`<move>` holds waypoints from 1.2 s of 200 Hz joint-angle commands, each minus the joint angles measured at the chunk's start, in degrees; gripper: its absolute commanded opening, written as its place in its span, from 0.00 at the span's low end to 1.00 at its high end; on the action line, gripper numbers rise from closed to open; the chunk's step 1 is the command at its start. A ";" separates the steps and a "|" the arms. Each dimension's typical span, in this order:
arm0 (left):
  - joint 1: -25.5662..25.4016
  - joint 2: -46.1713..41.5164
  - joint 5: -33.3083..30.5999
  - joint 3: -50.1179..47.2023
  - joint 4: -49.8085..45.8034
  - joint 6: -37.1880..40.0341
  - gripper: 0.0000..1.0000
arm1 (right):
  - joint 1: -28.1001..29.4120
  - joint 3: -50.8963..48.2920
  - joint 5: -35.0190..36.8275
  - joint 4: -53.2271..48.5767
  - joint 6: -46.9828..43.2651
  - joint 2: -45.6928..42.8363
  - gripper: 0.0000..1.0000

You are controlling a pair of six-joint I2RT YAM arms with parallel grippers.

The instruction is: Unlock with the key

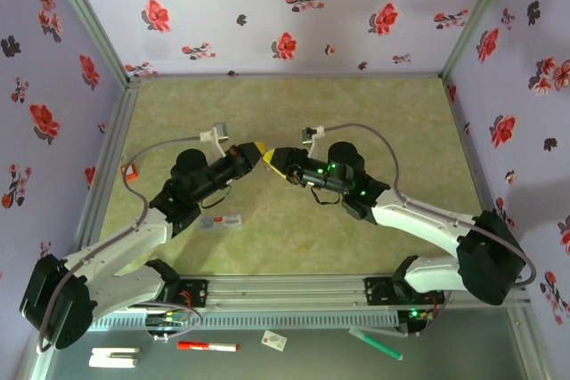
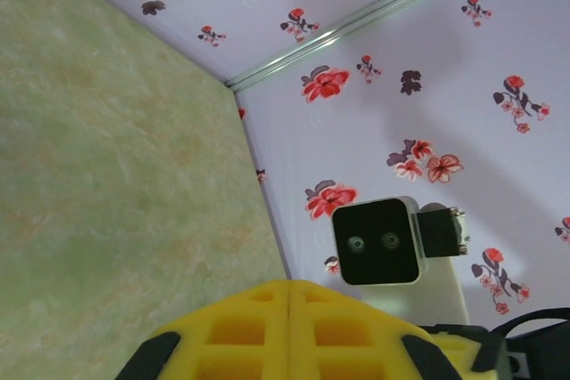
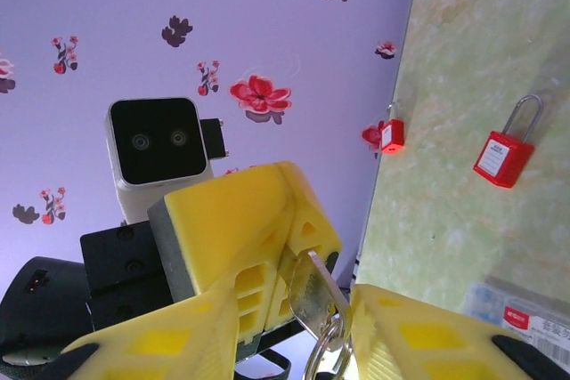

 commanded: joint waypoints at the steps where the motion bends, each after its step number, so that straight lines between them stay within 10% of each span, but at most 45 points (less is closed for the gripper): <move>1: 0.31 0.58 -0.56 0.26 4.02 -1.00 0.00 | 0.47 -0.54 -0.40 4.77 1.29 0.77 0.35; 240: -2.51 4.28 -0.82 -5.63 15.90 -7.77 0.00 | -0.10 -0.36 -0.96 7.92 -0.04 -0.16 0.07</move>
